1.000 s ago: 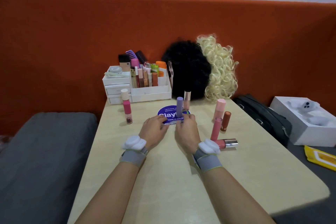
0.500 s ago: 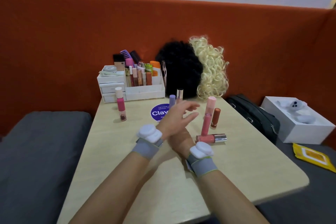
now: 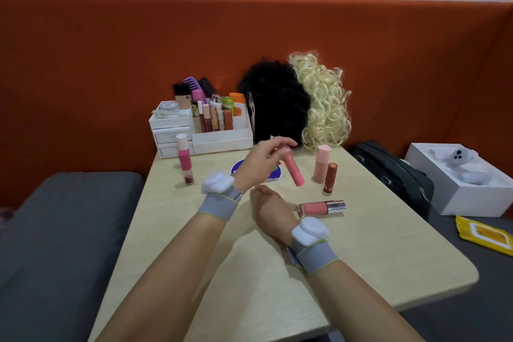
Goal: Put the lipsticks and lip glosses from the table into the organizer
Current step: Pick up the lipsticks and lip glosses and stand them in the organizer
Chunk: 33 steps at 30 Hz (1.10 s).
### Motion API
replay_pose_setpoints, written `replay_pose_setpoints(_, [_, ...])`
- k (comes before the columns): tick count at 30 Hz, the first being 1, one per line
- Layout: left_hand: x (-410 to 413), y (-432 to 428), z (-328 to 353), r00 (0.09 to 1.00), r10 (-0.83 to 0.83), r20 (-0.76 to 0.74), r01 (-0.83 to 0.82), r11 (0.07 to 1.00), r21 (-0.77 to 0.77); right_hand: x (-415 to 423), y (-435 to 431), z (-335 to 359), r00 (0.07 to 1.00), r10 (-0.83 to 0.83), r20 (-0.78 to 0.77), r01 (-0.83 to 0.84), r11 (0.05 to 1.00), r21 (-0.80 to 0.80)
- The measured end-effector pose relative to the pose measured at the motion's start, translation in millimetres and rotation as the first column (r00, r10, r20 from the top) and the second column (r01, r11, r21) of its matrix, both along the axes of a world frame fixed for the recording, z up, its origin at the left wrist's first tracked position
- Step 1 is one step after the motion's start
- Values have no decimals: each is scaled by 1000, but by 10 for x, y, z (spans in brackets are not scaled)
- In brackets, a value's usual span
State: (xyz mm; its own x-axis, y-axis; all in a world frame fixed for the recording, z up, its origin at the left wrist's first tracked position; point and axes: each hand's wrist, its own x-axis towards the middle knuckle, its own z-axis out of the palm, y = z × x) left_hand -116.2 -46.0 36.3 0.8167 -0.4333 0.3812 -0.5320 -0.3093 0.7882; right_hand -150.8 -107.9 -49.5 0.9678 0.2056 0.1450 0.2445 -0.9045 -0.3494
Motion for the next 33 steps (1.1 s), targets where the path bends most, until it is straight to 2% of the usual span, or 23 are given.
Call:
replay_pose_setpoints(4, [112, 359, -73, 996, 52, -78, -68, 973, -222, -18, -60, 50, 996, 18, -92, -19, 1000, -7])
replay_pose_setpoints(8, [175, 661, -259, 968, 189, -165, -238, 899, -369, -10, -111, 93, 989, 72, -126, -71, 997, 8])
replay_pose_setpoints(12, [145, 753, -596, 902, 363, -233, -430, 801, -417, -59, -165, 200, 987, 83, -137, -77, 996, 50])
replay_pose_setpoints(16, [110, 748, -712, 878, 375, -299, -474, 776, -417, -143, -266, 382, 1000, -24, 14, 22, 990, 143])
replay_pose_setpoints(18, [101, 750, -693, 878, 364, -310, -464, 804, -372, -149, -339, 509, 989, -106, 104, 94, 989, 113])
replay_pose_setpoints(20, [82, 755, -684, 862, 407, -302, -486, 832, -266, -137, -439, 576, 976, -175, 130, 182, 982, -42])
replay_pose_setpoints(23, [65, 772, -712, 872, 450, -193, -467, 882, -55, -172, -541, 530, 969, -244, 44, 245, 922, -301])
replay_pose_setpoints(26, [73, 787, -759, 912, 391, -120, -382, 920, 92, -230, -535, 418, 961, -277, -22, 248, 888, -388])
replay_pose_setpoints(29, [64, 786, -758, 943, 328, 53, -328, 892, 311, -218, -515, 400, 968, -248, 41, 249, 926, -282])
replay_pose_setpoints(31, [43, 805, -753, 945, 319, 75, -327, 904, 276, -183, -489, 415, 975, -213, 65, 217, 973, -78])
replay_pose_setpoints(33, [34, 796, -761, 931, 363, -23, -357, 924, 133, -153, -476, 415, 971, -223, 92, 196, 951, 240])
